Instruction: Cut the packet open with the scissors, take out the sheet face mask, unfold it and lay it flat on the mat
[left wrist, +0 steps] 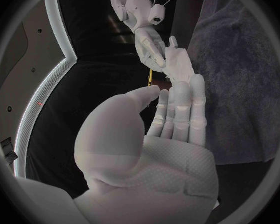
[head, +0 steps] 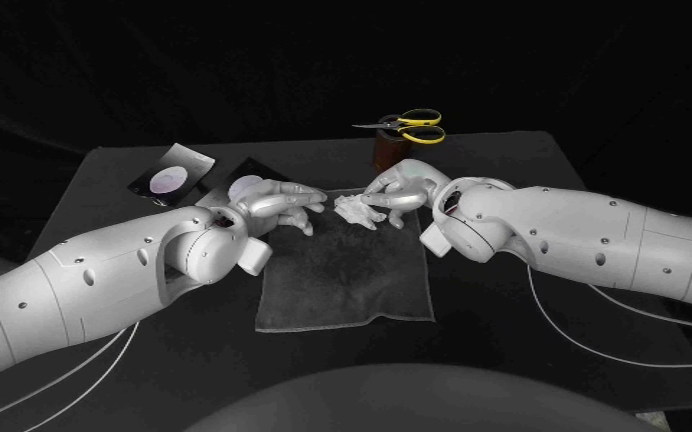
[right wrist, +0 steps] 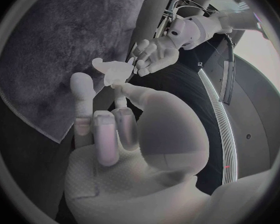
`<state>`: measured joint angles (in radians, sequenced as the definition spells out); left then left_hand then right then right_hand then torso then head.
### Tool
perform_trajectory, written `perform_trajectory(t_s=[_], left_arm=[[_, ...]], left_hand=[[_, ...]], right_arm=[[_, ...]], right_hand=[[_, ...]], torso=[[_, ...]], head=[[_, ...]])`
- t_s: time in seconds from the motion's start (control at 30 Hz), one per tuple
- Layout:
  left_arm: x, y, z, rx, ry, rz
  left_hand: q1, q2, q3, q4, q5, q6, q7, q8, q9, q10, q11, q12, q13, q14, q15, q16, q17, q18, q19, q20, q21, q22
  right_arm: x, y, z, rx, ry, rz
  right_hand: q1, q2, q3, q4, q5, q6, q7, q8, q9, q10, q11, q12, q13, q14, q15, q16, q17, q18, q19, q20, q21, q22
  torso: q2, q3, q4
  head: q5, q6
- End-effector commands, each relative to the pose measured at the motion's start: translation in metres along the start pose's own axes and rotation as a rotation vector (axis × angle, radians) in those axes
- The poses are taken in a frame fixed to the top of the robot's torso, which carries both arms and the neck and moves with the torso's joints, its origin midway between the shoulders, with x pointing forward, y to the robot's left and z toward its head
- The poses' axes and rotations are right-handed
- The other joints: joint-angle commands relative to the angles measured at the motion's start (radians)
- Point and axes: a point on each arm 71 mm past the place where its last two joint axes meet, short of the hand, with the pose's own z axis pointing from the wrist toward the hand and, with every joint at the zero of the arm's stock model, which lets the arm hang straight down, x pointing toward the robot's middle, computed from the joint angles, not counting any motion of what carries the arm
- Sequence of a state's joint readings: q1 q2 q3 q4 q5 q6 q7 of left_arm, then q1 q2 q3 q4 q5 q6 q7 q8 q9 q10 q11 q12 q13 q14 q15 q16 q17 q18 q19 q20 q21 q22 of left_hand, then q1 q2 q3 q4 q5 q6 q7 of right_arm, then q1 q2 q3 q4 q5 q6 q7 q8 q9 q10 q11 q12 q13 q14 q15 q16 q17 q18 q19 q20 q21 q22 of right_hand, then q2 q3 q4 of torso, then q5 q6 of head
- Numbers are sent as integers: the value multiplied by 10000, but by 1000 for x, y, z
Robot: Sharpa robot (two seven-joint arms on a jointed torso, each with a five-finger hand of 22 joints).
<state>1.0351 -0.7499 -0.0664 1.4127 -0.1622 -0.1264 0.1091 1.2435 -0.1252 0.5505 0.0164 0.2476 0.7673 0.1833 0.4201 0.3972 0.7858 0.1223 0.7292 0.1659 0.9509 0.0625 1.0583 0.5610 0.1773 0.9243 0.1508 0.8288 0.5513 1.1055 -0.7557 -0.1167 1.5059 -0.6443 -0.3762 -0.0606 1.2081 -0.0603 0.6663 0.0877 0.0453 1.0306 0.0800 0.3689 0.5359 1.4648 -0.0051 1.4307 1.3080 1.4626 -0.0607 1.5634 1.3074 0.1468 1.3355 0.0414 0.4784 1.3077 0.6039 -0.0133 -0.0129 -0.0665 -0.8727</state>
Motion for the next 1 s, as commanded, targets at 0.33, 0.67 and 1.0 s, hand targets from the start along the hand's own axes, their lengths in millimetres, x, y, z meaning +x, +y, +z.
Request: perform_trajectory(t_s=[0.33,0.67,1.0], left_arm=[[14,0,0,642,71,-260],[27,2,4,339,122,118],[19,6,6,397,-656,-423]], left_hand=[[363,-151,-646,609,-14,215,74,248,-510,761,171,-1236,-958,-706,241,-2355,-1532,47,35,342,-2748,-1925],[17,-552,-1753,1215,-1128,-28,270,128,-892,580,275,-1376,-932,-231,243,-1918,-1490,33,753,290,-2901,-2128],[756,-229,-3361,2398,-1731,-895,436,914,-1224,-381,546,-906,-939,-1493,652,-3411,-2403,29,490,700,-4625,-3296]], right_arm=[[4,16,-11,-782,659,2305],[10,24,-17,-1060,599,3149],[10,30,-21,-1336,429,3363]], right_hand=[[46,233,580,-711,31,-48,-6,20,-7,534,71,-67,1664,1021,32,1,2436,48,33,51,52,563],[-32,279,510,-902,32,2,-35,66,23,593,45,81,1758,1082,9,74,2634,10,177,49,490,643],[-63,302,480,-1068,31,30,-56,99,46,649,25,231,1855,1082,-11,74,2634,-18,276,38,778,695]], torso=[[3,-1,-5],[-2,1,-5],[-18,-15,-10]], head=[[-51,1],[-41,1],[-72,1]])
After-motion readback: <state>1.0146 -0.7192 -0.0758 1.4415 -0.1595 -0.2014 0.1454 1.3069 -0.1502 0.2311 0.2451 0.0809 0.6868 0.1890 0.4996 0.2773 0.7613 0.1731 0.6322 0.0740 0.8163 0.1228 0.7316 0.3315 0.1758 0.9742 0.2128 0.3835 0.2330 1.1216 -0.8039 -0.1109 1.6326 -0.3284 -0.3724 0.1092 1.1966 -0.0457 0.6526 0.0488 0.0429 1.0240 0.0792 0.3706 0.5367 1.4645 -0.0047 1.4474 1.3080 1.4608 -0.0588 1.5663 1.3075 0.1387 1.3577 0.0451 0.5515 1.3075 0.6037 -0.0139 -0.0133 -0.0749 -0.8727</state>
